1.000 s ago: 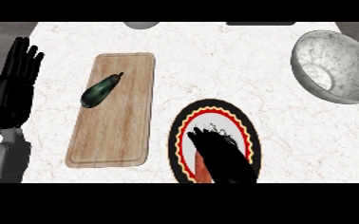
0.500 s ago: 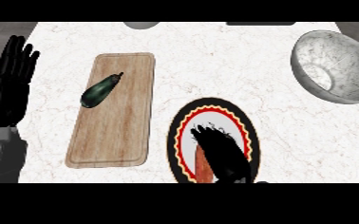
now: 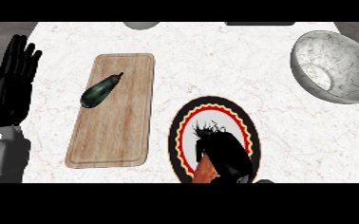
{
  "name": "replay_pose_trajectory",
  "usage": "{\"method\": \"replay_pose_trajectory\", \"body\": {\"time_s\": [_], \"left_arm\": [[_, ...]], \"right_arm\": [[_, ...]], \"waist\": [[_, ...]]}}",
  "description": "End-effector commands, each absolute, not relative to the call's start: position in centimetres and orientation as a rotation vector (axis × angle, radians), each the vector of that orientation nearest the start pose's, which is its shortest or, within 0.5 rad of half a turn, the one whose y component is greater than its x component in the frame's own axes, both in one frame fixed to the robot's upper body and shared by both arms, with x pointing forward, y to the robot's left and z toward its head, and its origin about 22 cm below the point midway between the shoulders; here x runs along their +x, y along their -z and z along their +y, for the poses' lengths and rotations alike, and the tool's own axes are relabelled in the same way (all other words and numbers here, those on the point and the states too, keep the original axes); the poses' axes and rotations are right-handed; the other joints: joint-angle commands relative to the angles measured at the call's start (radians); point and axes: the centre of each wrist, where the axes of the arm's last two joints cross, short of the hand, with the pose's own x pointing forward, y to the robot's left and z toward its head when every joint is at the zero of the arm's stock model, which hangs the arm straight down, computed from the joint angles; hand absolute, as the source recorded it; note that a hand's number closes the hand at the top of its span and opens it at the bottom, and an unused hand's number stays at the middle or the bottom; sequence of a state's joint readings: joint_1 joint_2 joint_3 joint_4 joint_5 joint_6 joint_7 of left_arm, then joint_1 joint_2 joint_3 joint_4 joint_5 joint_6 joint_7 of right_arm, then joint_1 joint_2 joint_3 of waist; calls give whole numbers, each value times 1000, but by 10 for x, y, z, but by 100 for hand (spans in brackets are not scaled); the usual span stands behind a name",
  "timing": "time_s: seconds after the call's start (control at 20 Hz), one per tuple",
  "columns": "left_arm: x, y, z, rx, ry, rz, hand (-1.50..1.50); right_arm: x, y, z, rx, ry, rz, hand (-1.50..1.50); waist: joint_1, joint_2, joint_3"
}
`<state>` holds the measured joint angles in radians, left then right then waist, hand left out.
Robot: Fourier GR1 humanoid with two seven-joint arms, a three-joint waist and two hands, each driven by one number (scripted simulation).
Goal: Pick the sweet potato from the plate and place it in the bowl
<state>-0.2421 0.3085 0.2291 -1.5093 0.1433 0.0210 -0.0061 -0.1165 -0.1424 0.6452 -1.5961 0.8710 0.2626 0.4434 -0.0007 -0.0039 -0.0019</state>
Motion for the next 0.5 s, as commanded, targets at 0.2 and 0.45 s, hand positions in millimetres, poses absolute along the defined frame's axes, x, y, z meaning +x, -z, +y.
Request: {"method": "replay_pose_trajectory", "body": {"time_s": [0.2,0.45], "left_arm": [[281,-79,351,337,-106,-1759,0],[273,-74,358,362,-121,-1757,0]], "right_arm": [[224,-21,-324,-911,-1107,-801,150],[212,-68,-442,-1089,-937,-707,150]], "waist": [[-120,0,7],[-134,-6,10]]}}
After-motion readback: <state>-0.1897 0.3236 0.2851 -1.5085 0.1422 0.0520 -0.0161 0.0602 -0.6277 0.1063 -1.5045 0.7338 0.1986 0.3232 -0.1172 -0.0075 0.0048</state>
